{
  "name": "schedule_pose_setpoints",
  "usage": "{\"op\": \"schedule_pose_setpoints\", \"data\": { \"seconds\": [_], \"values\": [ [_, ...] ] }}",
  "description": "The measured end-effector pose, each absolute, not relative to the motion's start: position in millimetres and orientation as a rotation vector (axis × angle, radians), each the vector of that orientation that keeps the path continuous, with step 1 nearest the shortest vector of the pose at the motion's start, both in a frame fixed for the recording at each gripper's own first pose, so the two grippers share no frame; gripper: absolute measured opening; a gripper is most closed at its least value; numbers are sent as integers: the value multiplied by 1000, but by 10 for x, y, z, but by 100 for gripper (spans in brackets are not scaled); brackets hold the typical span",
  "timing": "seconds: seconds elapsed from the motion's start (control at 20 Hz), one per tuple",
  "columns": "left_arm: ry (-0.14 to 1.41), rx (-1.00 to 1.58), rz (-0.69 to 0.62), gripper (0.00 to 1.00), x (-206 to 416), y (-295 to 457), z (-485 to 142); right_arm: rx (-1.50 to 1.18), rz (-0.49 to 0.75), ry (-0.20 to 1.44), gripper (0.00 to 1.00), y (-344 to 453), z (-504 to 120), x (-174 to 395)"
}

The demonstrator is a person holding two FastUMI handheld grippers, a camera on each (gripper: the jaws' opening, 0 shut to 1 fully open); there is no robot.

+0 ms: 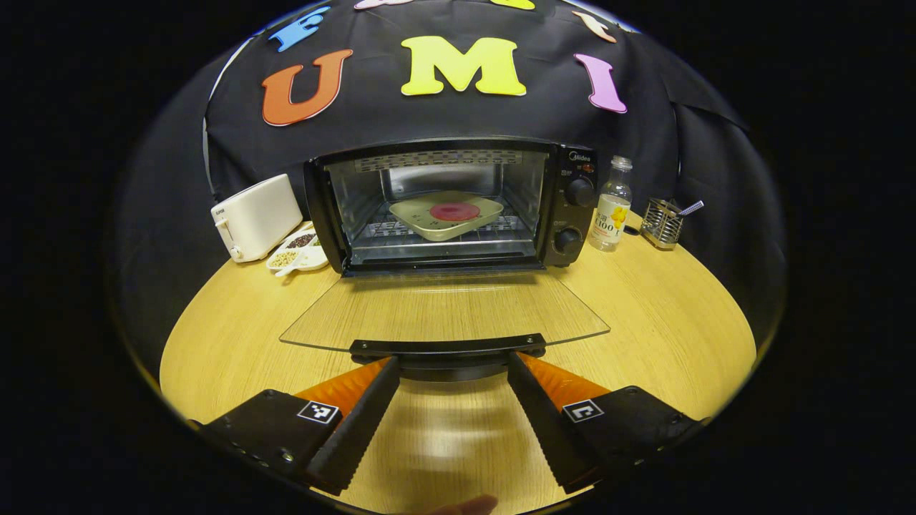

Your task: Open the electric oven with the left hand, put the food in, and close the electric oven.

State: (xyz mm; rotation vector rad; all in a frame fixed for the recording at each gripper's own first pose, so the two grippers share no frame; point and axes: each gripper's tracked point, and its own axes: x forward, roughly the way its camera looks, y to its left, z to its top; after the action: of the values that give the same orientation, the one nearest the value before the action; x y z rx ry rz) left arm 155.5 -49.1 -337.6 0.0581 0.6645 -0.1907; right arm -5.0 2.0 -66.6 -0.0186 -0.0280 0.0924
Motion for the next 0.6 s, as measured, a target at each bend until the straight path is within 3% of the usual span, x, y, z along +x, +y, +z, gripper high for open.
{"op": "schedule_pose_setpoints", "data": {
  "seconds": [0.2,0.25,0.6],
  "values": [
    [616,61,-191,98,1619,-488,-3234,1,73,-16,100,-37,-687,-59],
    [600,64,-190,98,1646,-482,-3198,1,70,-21,96,-40,-683,-81],
    [491,70,-184,98,1835,-500,-2884,-5,74,-43,96,-103,-622,-187]
  ]
}}
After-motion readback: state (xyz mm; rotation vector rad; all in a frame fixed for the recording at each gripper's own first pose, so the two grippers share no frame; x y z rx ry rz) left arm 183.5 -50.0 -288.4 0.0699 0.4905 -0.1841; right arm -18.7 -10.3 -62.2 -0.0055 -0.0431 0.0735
